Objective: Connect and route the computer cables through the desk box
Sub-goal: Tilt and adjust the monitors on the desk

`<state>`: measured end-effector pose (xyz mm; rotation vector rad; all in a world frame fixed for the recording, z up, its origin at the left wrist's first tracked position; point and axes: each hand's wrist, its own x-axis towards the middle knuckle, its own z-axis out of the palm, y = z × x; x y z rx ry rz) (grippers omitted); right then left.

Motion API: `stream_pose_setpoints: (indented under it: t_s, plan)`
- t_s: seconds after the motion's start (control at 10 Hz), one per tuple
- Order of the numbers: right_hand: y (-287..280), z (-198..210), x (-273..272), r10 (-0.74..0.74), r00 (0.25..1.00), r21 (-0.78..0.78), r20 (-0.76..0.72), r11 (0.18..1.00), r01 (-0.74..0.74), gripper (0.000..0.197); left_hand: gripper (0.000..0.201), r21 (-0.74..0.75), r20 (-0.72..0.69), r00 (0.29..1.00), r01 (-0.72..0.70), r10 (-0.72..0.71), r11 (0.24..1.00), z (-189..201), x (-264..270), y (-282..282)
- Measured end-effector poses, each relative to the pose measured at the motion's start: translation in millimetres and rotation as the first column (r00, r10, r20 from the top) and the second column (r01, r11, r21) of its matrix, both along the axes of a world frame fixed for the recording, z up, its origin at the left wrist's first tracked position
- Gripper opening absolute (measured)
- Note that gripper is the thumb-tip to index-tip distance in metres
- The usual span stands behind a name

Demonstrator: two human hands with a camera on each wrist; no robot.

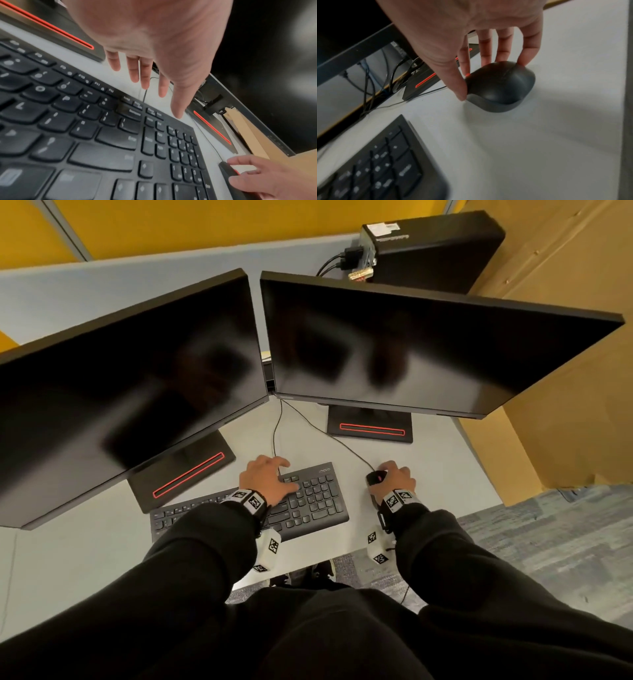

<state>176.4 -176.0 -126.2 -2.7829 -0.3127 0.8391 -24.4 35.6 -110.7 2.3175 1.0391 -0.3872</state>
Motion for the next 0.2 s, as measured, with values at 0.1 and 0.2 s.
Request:
stream_pose_setpoints:
  t_s: [0.1,0.2]
  plan:
    - [-3.2,4.0,1.1,0.013,1.0,0.01,-0.028,1.0,-0.012,0.048,0.057,-0.032,-0.065,0.998,0.0,-0.002,0.999,-11.0,-4.0,-4.4]
    - [4.2,7.2,2.0,0.014,1.0,0.051,-0.009,0.999,-0.014,0.053,0.052,-0.051,-0.014,0.999,-0.038,0.038,0.998,-18.6,-4.4,1.1]
